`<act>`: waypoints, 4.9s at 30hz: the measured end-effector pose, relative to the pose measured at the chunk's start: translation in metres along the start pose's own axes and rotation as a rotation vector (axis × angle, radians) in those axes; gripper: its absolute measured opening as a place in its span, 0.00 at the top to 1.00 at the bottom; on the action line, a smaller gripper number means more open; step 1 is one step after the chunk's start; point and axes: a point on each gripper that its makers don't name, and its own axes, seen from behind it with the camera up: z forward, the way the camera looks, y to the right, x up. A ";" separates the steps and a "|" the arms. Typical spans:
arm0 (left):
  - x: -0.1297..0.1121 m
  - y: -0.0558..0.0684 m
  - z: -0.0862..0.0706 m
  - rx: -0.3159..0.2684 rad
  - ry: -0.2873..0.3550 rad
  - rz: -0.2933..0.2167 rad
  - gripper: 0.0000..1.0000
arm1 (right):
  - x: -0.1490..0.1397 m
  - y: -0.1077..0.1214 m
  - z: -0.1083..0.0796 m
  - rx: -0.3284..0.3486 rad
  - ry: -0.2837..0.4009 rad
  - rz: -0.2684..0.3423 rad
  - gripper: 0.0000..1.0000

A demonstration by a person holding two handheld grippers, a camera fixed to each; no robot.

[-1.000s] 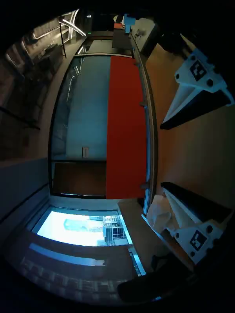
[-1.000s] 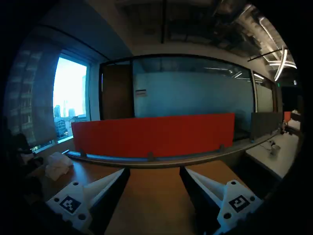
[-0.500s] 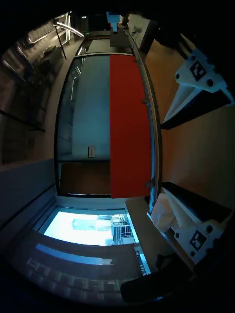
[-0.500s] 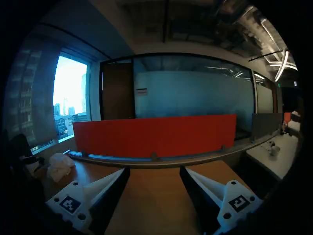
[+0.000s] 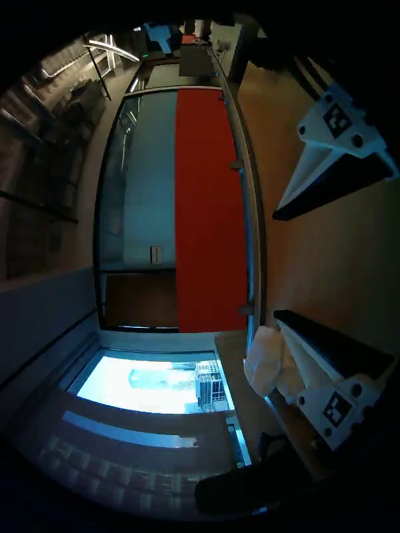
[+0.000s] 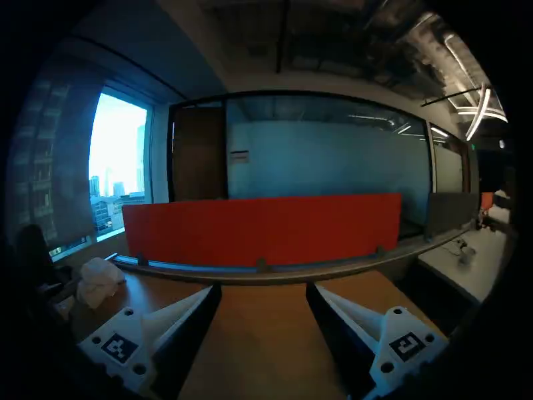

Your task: Fold towel

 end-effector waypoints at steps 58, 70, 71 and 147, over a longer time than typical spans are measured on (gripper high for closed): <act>-0.100 0.014 -0.001 0.010 0.023 -0.016 0.00 | -0.052 0.020 -0.006 -0.001 0.044 -0.043 0.02; -0.101 0.014 0.000 0.010 0.024 -0.016 0.00 | -0.027 0.052 -0.009 -0.042 0.126 -0.085 0.02; -0.101 0.014 0.000 0.010 0.024 -0.016 0.00 | -0.027 0.053 -0.008 -0.043 0.132 -0.086 0.02; -0.101 0.016 -0.001 0.010 0.024 -0.016 0.00 | -0.221 0.081 0.024 -0.051 0.128 -0.043 0.01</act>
